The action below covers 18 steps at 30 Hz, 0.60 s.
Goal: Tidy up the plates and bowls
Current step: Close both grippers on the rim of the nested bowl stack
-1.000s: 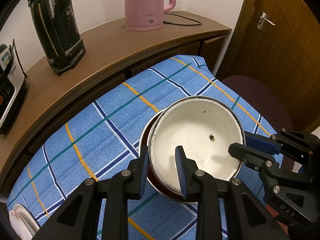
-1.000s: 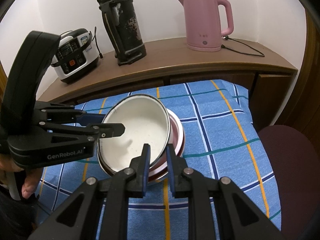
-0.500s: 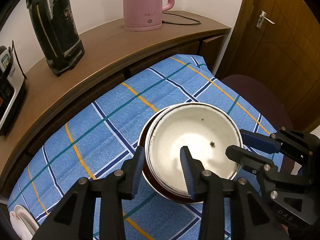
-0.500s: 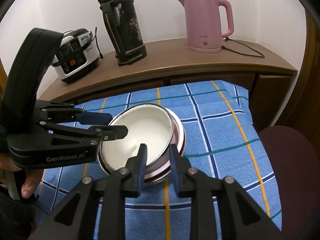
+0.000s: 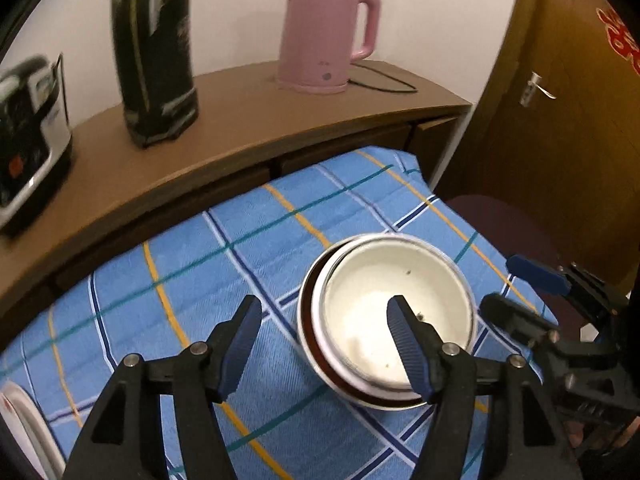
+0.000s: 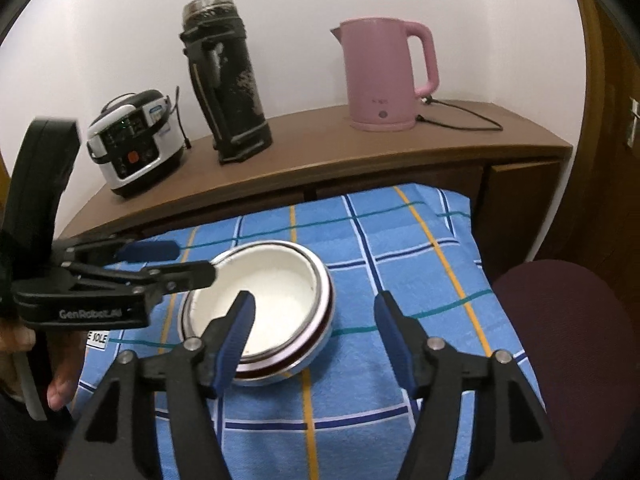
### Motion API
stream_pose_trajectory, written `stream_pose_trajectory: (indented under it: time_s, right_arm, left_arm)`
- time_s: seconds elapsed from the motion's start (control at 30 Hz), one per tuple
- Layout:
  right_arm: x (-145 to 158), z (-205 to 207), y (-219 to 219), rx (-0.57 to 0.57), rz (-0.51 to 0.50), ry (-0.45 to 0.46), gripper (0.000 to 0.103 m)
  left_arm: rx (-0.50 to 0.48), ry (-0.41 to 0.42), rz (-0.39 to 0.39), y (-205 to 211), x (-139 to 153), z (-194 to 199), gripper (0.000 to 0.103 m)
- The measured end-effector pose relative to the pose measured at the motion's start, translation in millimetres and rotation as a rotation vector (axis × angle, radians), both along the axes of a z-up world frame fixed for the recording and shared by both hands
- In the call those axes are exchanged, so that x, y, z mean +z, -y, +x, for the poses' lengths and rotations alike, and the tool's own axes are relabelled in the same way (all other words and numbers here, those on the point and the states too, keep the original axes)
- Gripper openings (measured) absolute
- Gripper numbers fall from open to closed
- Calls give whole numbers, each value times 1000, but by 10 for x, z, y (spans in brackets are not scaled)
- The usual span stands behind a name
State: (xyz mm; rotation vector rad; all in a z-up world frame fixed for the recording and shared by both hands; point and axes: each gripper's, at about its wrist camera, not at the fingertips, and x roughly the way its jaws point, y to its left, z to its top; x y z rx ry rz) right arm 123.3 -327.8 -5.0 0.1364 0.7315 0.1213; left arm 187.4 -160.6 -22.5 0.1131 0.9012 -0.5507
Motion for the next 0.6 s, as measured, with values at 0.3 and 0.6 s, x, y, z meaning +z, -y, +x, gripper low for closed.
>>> stream_pose_trajectory:
  time_s: [0.3, 0.6]
  right_arm:
    - [-230, 90, 112, -28, 86, -30, 62]
    - [-418, 159, 62, 13, 183, -70, 41]
  left_arm:
    - [39, -65, -135, -107, -172, 40, 67]
    - [55, -107, -169, -57, -344, 3, 67]
